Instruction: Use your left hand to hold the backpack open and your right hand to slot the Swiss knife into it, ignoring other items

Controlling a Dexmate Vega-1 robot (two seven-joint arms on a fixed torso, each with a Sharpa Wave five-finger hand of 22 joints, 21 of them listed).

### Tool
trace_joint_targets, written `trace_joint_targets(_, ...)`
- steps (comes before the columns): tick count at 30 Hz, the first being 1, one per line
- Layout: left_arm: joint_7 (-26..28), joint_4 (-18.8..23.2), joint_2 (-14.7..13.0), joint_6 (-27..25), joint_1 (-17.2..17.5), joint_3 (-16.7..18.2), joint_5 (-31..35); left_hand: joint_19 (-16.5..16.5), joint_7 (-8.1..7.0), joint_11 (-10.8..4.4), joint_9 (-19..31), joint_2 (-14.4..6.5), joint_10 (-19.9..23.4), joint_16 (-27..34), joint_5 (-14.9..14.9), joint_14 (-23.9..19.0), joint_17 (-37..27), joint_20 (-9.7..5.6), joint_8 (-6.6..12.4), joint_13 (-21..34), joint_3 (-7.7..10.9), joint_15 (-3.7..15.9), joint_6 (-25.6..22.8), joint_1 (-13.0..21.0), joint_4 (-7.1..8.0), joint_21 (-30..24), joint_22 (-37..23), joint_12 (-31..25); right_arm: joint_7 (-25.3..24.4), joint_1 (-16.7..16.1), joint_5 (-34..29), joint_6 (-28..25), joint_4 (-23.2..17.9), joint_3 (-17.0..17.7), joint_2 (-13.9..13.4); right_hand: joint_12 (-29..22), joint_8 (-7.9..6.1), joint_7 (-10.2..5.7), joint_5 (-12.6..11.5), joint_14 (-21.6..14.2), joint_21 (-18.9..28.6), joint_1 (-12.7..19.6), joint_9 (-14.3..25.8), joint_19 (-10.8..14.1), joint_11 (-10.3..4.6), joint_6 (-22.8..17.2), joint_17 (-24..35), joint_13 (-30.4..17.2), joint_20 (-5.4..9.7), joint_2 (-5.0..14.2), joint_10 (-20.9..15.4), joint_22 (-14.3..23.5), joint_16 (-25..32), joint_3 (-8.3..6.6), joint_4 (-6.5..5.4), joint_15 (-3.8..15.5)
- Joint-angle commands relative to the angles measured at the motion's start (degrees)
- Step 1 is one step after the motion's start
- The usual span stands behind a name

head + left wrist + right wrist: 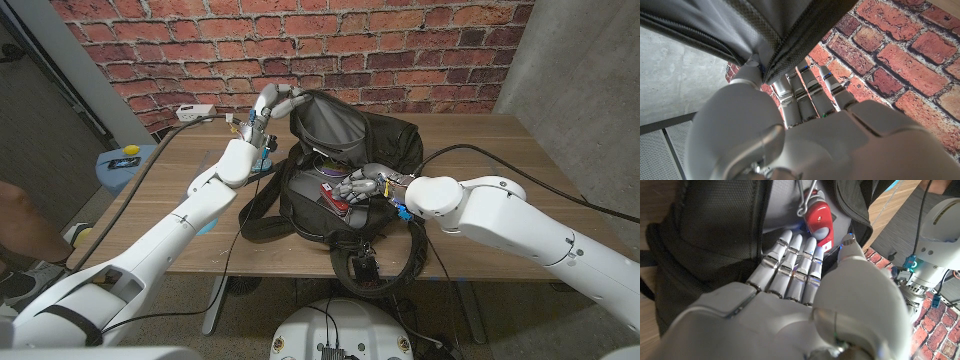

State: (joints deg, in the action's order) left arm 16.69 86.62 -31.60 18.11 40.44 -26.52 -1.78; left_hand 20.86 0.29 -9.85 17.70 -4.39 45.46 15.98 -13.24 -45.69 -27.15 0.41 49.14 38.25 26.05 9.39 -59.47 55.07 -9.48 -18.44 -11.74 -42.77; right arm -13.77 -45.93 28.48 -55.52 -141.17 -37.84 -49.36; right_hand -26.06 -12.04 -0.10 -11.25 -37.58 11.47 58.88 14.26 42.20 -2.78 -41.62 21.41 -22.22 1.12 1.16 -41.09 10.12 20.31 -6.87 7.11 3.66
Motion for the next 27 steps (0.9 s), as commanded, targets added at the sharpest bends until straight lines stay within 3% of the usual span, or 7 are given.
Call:
trace_joint_targets(1,0.2,1.0,-0.1,-0.1,0.7,0.2,0.3,0.1,0.08,-0.36,0.1,-0.4,0.7,0.1,-0.3,-0.4,-0.2,-0.07,0.30,0.2,0.32,0.06,0.1,0.1,0.08,-0.3,-0.1,0.1,-2.2,-2.7,2.2,-0.1,-3.4,3.1,-1.3,0.0,-0.06,0.23,-0.4,0.1,0.0,-0.6,0.0,-0.1,0.11,-0.3,0.3,-0.2,-0.02,0.04,-0.2,0.2,-0.1,0.49,0.06,3.22)
trace_joint_targets(18,-0.2,1.2,-0.3,0.3,1.1,0.5,0.0,0.0,0.07,-0.26,0.3,-0.4,0.7,0.1,-0.4,-0.4,-0.2,0.04,0.39,0.2,0.36,-0.02,0.2,0.2,0.05,-0.3,-0.1,0.2,-6.7,-6.9,6.3,-2.8,-8.1,7.5,-2.7,-0.1,-0.21,0.40,-0.4,0.2,0.1,-0.9,0.0,-0.3,0.68,-0.6,0.5,-0.1,-0.24,0.28,-0.5,0.2,0.1,0.69,-0.04,3.22)
trace_joint_targets(27,-0.6,0.7,-0.3,1.2,0.9,0.6,-0.3,0.0,0.11,-0.30,0.2,-0.5,0.7,0.2,-0.4,-0.4,-0.3,0.04,0.34,0.2,0.34,0.03,0.2,0.2,0.09,-0.3,-0.1,0.2,-11.4,-11.0,9.1,-5.2,-11.3,11.6,-3.1,0.1,-0.26,0.40,-0.4,0.2,0.2,-1.1,-0.1,-0.4,0.66,-0.8,0.6,0.1,-0.30,0.36,-0.5,0.2,0.2,0.78,-0.03,3.26)
